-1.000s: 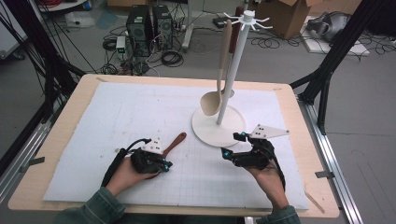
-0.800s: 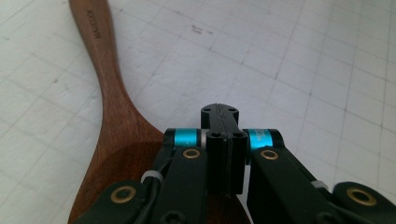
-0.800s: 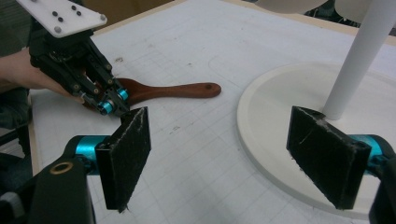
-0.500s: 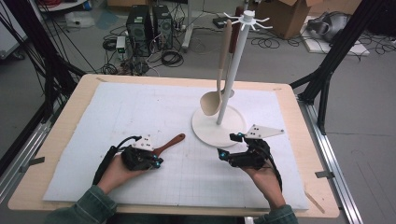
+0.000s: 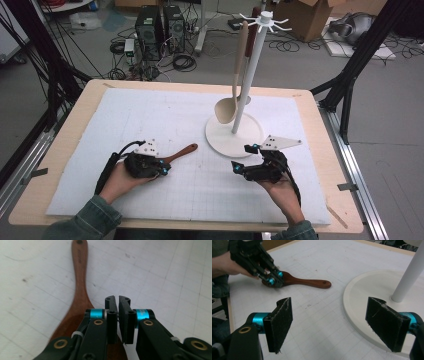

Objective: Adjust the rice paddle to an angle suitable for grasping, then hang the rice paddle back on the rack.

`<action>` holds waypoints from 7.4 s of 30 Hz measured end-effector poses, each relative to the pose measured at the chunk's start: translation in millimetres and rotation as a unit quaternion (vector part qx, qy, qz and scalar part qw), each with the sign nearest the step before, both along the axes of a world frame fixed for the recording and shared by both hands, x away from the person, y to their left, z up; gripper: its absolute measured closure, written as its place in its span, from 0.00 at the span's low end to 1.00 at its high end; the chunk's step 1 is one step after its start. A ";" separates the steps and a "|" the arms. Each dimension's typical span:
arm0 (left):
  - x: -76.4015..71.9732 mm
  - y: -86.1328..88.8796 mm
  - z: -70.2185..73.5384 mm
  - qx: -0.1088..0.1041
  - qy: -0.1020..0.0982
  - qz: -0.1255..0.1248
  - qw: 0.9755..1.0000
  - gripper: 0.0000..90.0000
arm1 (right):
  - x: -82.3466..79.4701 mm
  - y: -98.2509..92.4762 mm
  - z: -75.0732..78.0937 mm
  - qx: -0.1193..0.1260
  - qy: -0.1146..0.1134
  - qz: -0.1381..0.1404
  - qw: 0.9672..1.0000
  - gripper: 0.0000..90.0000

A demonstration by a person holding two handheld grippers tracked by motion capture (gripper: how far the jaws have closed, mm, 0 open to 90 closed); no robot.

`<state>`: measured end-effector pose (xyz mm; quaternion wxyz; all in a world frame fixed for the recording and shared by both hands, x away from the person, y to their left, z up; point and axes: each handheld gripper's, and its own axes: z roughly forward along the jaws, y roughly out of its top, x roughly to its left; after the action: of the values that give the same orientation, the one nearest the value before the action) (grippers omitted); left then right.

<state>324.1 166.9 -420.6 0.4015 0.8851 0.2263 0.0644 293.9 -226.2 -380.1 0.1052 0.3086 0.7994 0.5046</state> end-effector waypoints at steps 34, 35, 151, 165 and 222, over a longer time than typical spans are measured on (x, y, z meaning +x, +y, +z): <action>38.7 -26.9 -15.1 0.041 0.001 0.040 0.998 0.78 | 0.8 9.1 -6.9 -0.020 0.002 0.011 1.000 0.23; 38.5 -27.1 -15.0 0.043 0.001 0.041 0.998 0.78 | 0.7 10.4 -7.8 -0.022 0.003 0.012 1.000 0.23; -6.9 -39.1 7.2 -0.050 -0.006 -0.062 0.997 0.86 | 25.4 84.4 -24.8 -0.013 0.086 0.059 0.994 0.58; -3.9 -35.4 7.4 -0.047 0.016 -0.072 0.996 0.85 | 23.7 87.4 -20.3 0.001 0.085 0.074 0.994 0.69; -3.8 -29.2 35.9 -0.132 0.016 -0.082 0.988 0.85 | 25.1 105.3 11.6 0.088 0.074 0.109 0.987 0.76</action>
<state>320.2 137.6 -384.7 0.5148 0.8410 0.1661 -0.0132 319.0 -120.9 -368.4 -0.0374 0.2647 0.7864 0.5569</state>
